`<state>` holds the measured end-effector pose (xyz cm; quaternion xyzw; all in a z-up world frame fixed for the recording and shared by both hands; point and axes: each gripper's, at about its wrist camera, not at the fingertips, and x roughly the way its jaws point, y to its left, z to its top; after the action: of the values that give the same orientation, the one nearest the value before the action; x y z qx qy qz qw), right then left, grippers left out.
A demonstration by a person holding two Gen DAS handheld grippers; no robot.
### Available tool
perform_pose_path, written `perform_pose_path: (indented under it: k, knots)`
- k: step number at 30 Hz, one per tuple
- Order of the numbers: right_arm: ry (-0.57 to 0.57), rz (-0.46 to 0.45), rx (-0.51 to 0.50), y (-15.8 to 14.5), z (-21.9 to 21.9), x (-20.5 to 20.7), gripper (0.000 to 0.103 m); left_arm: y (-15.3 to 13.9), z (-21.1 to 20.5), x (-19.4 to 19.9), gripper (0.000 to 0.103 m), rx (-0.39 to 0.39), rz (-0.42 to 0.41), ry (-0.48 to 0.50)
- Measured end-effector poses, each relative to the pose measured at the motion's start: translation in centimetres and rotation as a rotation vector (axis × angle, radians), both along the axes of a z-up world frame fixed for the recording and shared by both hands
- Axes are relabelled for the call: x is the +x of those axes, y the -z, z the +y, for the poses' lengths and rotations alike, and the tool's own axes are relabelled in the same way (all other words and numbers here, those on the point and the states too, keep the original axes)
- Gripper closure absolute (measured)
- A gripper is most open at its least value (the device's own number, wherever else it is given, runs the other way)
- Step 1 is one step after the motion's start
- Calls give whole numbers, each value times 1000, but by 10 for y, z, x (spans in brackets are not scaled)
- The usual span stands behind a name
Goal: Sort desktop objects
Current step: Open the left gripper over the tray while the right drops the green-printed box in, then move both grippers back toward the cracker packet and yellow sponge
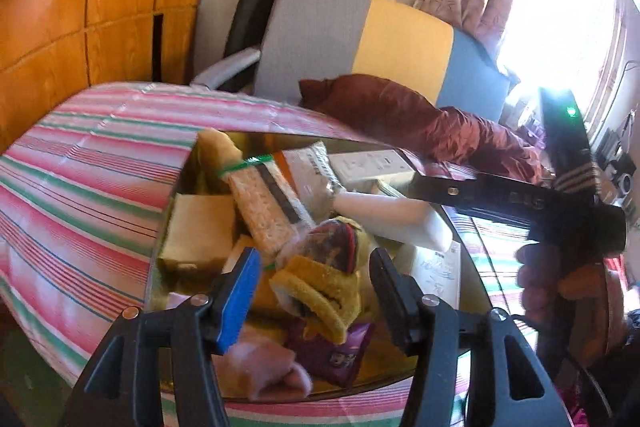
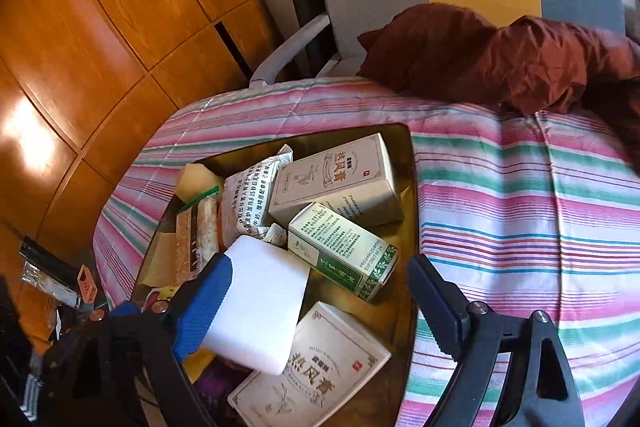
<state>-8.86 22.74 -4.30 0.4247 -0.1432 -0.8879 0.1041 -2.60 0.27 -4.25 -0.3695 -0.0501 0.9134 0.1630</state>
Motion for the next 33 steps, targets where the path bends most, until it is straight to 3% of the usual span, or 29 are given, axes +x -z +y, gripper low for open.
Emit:
perform_pose_path:
  k: [3,6,10,13,18,33]
  knots:
    - [-2,24,9,-6,-1,11,14,12,3,-8,53,-68,-47,-18]
    - [-30,44,46,-9,-6,25,14,25,3,-20,52,-65,-97,-34]
    - [-42,14,94,1,-13,30,14,30,14,-34,51,-99,-102,-32]
    - [-37,-17,91,9,-13,31,14,27,16,-33,51,-79,-103,-29]
    - [-38,9,93,2,-12,44,14,24,12,-24,50,-43,-107,-33]
    - [-2,39,87,-7,6,80,14,-14,30,5,46,-95,-6,10]
